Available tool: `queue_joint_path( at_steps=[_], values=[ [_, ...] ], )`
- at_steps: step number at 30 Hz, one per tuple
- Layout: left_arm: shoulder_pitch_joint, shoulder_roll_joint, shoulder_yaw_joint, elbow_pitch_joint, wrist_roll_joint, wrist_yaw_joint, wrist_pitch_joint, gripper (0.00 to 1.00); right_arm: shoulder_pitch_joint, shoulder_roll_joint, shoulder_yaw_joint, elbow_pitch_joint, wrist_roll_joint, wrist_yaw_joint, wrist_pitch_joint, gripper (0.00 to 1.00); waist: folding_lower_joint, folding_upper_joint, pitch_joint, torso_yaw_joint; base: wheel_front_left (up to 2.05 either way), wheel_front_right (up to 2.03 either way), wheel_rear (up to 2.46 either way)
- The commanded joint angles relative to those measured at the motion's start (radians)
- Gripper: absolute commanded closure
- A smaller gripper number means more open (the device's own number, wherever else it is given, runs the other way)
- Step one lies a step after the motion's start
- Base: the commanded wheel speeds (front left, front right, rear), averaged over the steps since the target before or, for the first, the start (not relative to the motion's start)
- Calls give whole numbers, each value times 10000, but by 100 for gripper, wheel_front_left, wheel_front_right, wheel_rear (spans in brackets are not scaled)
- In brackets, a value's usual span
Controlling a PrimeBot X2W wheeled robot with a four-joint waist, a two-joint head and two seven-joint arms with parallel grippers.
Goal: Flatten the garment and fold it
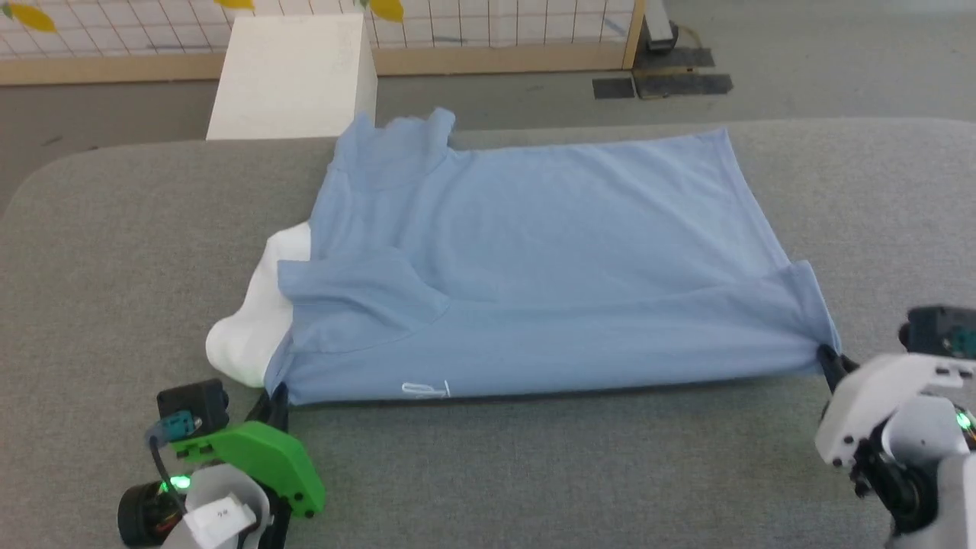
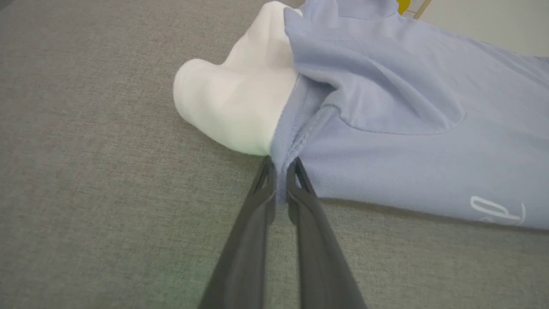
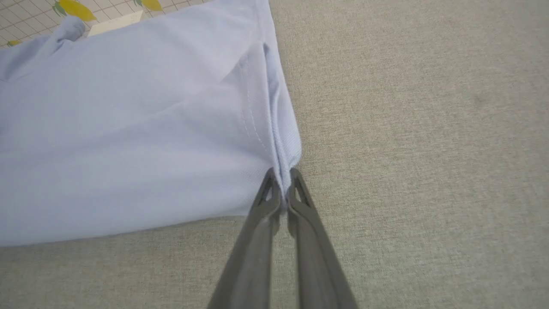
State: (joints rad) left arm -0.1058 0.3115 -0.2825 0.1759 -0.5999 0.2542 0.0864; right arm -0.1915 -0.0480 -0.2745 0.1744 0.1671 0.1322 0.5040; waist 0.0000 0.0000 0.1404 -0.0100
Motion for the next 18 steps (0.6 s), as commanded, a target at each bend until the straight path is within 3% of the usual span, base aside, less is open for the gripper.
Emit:
queue_joint_path(
  at_steps=[1,9,13,18],
  values=[
    [361,147,37,-201,49,188,-13,100,438,-22,-60,-351,153,-15,-112,100,0,0,-215,-104,0,0,0],
    [2131,514,-125,-1724,9,962,1032,100,2441,-22,-448,-1748,984,-15,285,100,0,0,-376,-347,0,0,0],
    [2778,755,-347,-2272,-102,1227,1956,100,3118,-22,-593,-1648,1376,-15,400,100,0,0,-346,-400,0,0,0],
    [3137,870,-483,-2477,-322,1223,2473,100,3321,-22,-529,-776,1531,-15,215,100,0,0,-292,-415,0,0,0]
  ],
)
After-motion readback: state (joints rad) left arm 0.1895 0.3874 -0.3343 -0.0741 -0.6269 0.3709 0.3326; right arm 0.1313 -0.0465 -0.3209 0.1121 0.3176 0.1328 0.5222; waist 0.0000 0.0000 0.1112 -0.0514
